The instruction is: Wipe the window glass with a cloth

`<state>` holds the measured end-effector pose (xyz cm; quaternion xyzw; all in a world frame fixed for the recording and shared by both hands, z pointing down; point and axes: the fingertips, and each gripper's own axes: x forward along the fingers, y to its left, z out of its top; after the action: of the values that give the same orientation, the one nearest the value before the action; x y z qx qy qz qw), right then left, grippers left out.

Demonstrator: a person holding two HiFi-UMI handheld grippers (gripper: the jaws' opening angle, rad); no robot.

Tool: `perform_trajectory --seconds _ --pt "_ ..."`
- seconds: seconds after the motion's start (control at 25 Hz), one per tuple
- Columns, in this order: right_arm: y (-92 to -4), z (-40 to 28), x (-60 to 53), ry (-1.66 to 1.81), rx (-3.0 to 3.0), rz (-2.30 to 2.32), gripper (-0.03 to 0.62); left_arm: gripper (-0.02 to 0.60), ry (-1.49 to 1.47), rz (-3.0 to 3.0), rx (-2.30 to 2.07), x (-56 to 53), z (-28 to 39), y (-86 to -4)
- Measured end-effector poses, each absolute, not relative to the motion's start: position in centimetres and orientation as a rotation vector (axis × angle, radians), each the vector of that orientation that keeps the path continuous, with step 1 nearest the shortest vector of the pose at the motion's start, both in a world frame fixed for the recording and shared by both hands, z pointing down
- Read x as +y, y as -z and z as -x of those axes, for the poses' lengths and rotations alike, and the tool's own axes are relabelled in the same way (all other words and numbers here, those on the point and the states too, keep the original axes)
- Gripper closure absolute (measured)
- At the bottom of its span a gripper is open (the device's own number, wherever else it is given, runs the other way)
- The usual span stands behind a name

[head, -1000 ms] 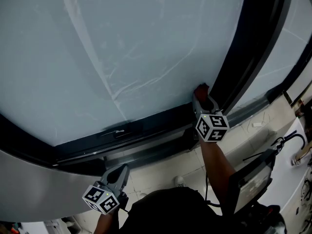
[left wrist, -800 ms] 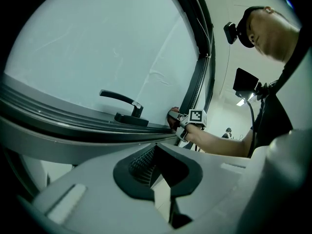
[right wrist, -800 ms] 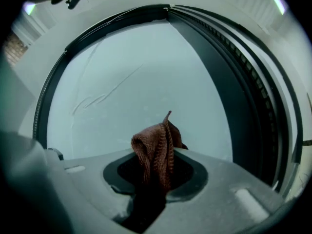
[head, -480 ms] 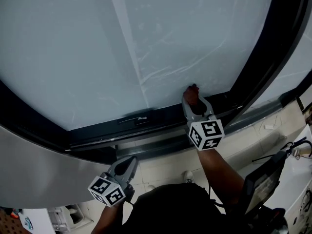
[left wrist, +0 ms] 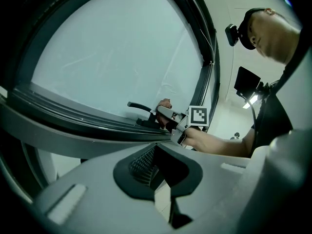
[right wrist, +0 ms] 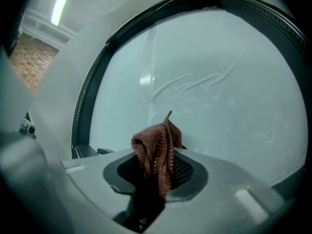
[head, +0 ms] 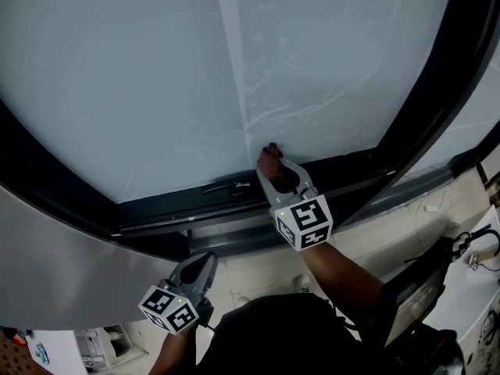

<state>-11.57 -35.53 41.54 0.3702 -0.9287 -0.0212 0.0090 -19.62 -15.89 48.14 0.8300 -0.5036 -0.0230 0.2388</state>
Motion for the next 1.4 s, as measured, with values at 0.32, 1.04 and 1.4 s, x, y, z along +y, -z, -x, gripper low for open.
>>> perform_trajectory --seconds 0.32,1.04,1.4 --pt "-41.4 13.0 -35.5 0.076 -2.887 -1.107 0.508 0.566 0.074 -2.265 -1.368 -15.2 20.4 -48.8" --pt "-35.4 -12.7 -42.4 0.102 -2.643 -1.839 0.507 0.566 0.019 -2.381 -1.177 -19.3 13.1 -48.2" --pt "-33.5 -17.8 -46.1 0.070 -2.586 -2.039 0.508 0.566 0.011 -2.370 -1.192 -19.4 11.8 -48.1"
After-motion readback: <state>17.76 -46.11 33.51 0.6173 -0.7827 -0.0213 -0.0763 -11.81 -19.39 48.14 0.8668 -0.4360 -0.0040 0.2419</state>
